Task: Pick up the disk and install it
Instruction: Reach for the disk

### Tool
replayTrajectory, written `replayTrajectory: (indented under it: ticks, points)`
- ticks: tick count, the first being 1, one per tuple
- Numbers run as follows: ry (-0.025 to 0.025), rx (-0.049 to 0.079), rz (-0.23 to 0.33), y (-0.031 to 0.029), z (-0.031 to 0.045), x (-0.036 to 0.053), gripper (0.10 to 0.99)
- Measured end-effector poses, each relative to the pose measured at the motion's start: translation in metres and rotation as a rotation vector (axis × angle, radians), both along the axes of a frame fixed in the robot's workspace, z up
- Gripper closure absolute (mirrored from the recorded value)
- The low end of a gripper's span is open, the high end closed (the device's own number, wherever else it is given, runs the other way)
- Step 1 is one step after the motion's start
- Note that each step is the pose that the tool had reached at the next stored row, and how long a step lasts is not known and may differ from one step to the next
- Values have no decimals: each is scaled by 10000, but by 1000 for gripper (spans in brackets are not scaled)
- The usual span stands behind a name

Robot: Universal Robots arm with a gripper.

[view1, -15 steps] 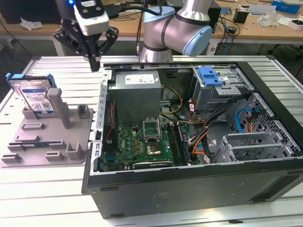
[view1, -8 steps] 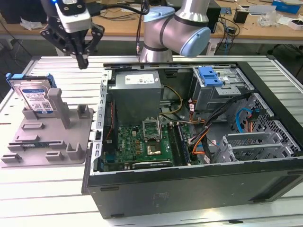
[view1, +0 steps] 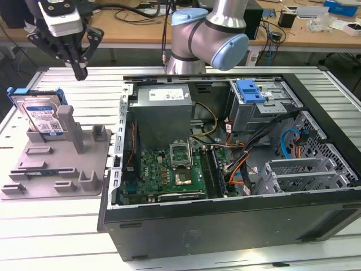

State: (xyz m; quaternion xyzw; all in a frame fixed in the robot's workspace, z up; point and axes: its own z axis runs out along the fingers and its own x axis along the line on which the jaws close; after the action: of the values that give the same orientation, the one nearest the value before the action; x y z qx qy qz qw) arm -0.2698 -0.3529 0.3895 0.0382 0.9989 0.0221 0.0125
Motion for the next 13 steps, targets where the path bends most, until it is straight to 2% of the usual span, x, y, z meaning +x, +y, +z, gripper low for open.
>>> replayTrajectory:
  ticks: [1,13]
  points:
    - [0,-1,0,23,-6,-88,980]
    - [1,-1,-20,157,-43,-534,980]
